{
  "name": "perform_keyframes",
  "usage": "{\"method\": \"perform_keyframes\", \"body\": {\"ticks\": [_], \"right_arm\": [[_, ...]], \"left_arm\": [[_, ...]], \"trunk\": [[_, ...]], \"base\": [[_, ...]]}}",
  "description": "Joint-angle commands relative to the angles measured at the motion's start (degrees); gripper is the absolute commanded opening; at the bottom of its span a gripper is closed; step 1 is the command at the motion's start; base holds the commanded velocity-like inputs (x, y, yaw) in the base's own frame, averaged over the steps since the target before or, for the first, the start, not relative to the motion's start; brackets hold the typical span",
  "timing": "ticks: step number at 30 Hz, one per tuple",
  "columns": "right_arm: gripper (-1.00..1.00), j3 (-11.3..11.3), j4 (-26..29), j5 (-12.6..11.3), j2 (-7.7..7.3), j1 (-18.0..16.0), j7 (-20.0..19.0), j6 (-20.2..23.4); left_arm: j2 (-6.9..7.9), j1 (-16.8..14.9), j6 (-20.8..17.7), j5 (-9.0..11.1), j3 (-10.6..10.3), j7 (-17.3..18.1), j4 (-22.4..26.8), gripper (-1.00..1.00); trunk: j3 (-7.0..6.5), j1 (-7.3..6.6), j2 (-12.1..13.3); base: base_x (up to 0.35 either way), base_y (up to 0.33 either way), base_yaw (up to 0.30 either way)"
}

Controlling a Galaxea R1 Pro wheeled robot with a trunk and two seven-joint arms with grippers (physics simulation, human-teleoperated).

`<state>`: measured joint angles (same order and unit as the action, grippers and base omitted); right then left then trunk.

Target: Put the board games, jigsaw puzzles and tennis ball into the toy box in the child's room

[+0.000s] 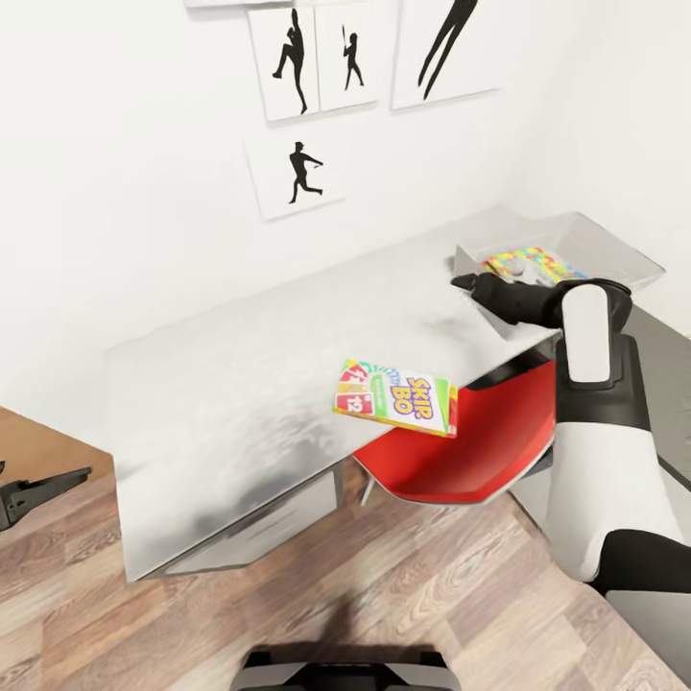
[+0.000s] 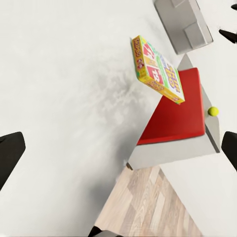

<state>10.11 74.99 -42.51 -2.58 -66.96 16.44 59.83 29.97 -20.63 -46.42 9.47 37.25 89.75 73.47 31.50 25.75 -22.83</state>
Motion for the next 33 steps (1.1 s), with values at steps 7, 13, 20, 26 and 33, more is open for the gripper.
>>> {"method": "perform_keyframes", "body": {"ticks": [7,13,20,26,33], "right_arm": [[1.00,0.48,3.54,-9.11,-4.75,5.55,-4.54,0.17],[1.00,0.93,5.43,-16.64,-8.95,10.99,-7.26,0.17],[1.00,4.38,7.21,-22.34,-12.52,16.87,-11.67,0.17],[1.00,9.76,8.40,-23.81,-14.17,23.82,-19.85,0.17],[1.00,14.69,8.73,-23.60,-14.77,33.33,-31.46,0.17]], "left_arm": [[0.07,-0.02,-0.56,-0.05,0.02,0.25,0.01,1.00],[0.06,-0.01,-0.56,-0.03,0.07,0.25,0.00,1.00],[0.29,0.08,-0.58,0.02,0.88,0.25,0.00,1.00],[1.36,1.70,-0.68,0.14,4.87,0.25,0.32,1.00],[2.44,3.83,-0.74,3.39,10.30,0.25,1.02,1.00]], "trunk": [[-0.49,0.04,-0.09],[-0.96,0.04,-0.09],[-1.51,0.04,-0.09],[-1.98,0.04,-0.09],[-2.53,0.04,-0.09]], "base": [[0.000,0.000,-0.166],[0.000,0.000,-0.189],[0.000,0.000,-0.195],[0.000,0.000,-0.196],[0.000,0.000,-0.197]]}}
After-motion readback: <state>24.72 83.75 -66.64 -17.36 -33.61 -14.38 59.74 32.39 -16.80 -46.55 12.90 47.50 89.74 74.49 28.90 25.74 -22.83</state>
